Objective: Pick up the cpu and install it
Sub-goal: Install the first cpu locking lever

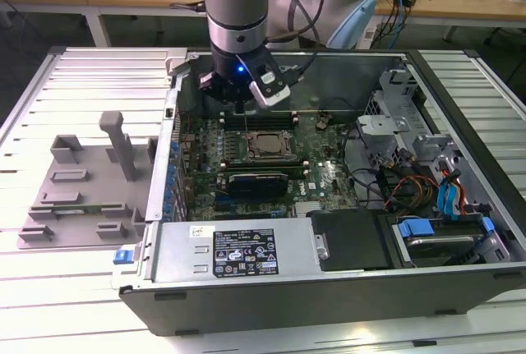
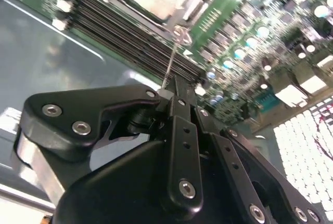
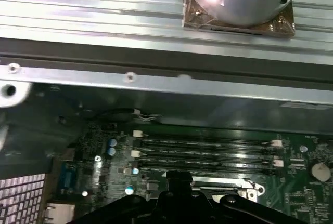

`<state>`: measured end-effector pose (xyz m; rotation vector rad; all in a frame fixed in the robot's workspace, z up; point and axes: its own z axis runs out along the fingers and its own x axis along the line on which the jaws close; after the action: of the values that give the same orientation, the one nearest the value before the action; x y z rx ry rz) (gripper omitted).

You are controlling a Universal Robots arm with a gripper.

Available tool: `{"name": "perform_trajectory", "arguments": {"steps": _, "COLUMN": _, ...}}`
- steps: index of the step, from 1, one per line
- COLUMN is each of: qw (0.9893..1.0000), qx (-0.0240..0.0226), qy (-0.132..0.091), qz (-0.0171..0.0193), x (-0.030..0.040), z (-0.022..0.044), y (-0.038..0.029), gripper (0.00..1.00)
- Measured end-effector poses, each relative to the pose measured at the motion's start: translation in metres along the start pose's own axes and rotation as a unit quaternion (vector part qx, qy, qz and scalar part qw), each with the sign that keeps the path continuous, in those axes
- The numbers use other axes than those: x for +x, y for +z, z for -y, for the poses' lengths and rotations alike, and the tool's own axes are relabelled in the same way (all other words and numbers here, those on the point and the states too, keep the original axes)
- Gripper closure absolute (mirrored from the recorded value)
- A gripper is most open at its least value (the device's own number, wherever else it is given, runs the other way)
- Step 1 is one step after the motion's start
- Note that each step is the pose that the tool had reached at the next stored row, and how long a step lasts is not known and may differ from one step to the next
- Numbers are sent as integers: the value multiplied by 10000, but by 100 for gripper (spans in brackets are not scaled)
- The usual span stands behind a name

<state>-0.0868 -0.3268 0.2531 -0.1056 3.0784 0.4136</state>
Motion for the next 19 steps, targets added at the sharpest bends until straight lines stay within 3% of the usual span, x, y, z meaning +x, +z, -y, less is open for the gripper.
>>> {"name": "perform_trajectory", "arguments": {"steps": 2, "qw": 10000, "qx": 1, "qy": -1, "qz": -1, "x": -177, "z": 17, "y": 7, "gripper": 89}}
{"name": "perform_trajectory", "arguments": {"steps": 7, "qw": 10000, "qx": 1, "qy": 11, "qz": 2, "x": -192, "z": 26, "y": 30, "gripper": 89}}
{"name": "perform_trajectory", "arguments": {"steps": 8, "qw": 9999, "qx": 7, "qy": 98, "qz": 25, "x": -192, "z": 31, "y": 49, "gripper": 89}}
{"name": "perform_trajectory", "arguments": {"steps": 10, "qw": 9986, "qx": 33, "qy": 516, "qz": 139, "x": -190, "z": 43, "y": 90, "gripper": 89}}
{"name": "perform_trajectory", "arguments": {"steps": 14, "qw": 9968, "qx": 43, "qy": 770, "qz": 208, "x": -188, "z": 59, "y": 152, "gripper": 89}}
{"name": "perform_trajectory", "arguments": {"steps": 19, "qw": 9916, "qx": 64, "qy": 1244, "qz": 337, "x": -215, "z": 83, "y": 230, "gripper": 89}}
